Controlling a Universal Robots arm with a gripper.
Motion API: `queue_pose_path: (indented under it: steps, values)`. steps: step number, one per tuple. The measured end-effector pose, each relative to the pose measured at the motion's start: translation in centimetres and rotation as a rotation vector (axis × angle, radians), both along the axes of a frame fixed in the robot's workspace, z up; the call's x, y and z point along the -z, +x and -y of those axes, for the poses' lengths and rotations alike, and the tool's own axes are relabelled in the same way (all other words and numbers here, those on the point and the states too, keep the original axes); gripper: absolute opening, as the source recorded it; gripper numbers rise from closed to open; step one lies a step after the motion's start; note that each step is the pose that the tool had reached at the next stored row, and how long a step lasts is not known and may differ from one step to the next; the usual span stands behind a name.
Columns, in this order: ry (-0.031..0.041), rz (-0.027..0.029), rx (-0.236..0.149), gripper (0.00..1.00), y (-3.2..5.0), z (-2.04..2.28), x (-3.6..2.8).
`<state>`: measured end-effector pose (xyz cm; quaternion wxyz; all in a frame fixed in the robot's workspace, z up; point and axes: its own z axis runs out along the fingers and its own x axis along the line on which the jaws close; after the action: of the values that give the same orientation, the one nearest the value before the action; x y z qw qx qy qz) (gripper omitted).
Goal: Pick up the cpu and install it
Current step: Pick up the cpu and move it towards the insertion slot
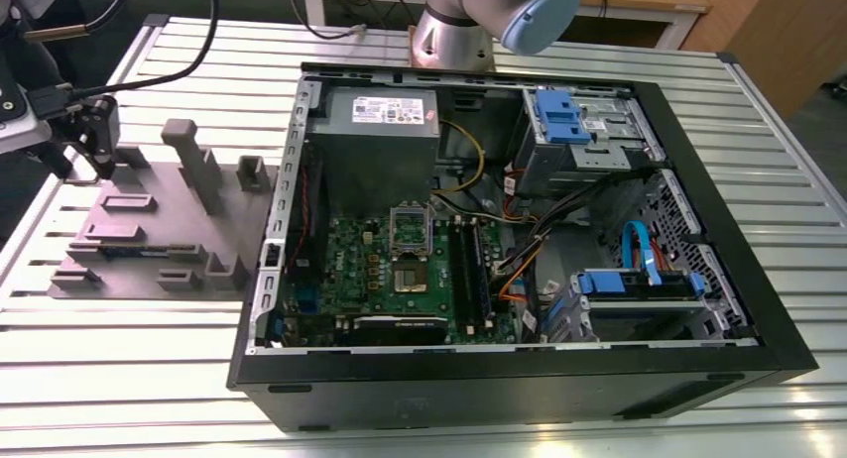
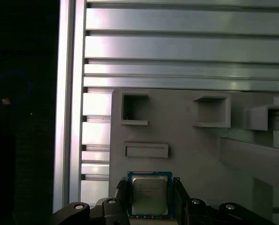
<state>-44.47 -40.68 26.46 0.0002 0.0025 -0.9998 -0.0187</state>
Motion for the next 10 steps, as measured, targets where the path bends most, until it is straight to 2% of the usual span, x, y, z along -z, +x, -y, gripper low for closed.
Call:
queue_pose_path:
  steps: [10]
  values:
    - [-0.0001,-0.0002,0.0,0.47,0.0,0.0,-0.39]
